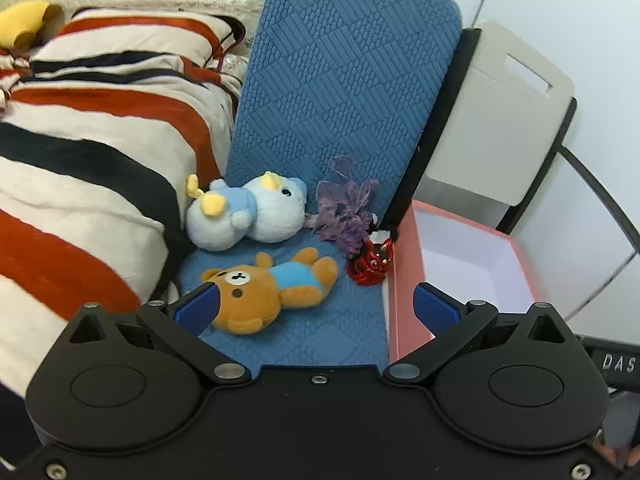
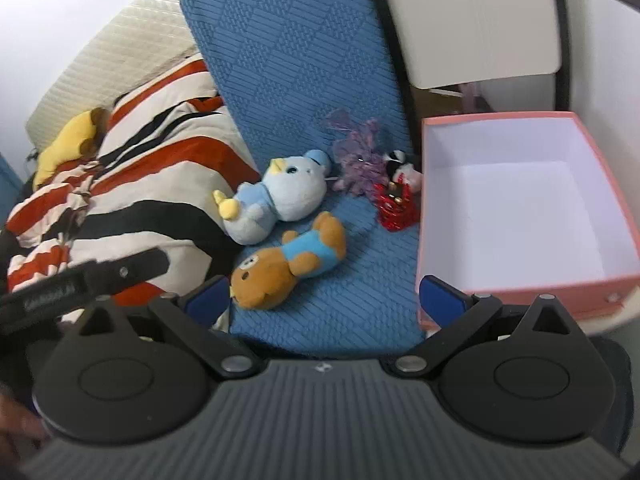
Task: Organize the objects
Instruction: 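Move both grippers toward the toys on the blue cushion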
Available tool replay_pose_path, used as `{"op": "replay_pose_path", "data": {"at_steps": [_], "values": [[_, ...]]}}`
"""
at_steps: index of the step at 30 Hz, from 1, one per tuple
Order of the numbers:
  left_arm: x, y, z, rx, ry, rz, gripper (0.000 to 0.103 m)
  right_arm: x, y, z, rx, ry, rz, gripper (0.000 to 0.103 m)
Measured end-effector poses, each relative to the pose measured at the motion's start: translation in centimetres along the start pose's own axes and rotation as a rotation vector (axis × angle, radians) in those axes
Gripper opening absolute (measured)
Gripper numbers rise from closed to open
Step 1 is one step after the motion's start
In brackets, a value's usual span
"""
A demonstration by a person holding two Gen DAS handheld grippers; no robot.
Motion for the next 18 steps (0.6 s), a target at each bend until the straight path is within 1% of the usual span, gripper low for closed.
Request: {"op": "replay_pose_path", "data": {"at_steps": [2,4,8,13,18], "values": [[-0.6,-0.3,1.2,-0.008,-0.004,0.003,0.103,-0.7,0.4,0.7,0.021,0.006,0.023,0.103],[-1.0,-0.6,2.2,-0.013,-0.012,0.003,0.103,-1.2,0.5,1.4,0.002,0.004,0.036,0.103],[-1.4,-1.3,4.0,-0.017,-0.028,-0.005,0.103,-1.9,0.3,2.9,0.008,-0.022,0.038,0.103],[-2.0,-1.7,5.5,-0.026,-0.05,-0.013,0.103,-2.2,0.1,3.3,0.024,-0.026,0.023,0.103],[-2.6,-1.7,6.2,-0.018,-0.059,-0.034,0.103,-2.7,1.2,3.8,0.018,-0.05,0.095,0.103]]}}
Point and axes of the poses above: each gripper's, at about its wrist camera, not at the fingertips, and z roughly against the way its jaws point, y to its left, x to its top, the point moved 1 cm from there along -z, roughly the way its jaws point, and after that the axes turned 5 degrees about -x, right-handed, at the moved point
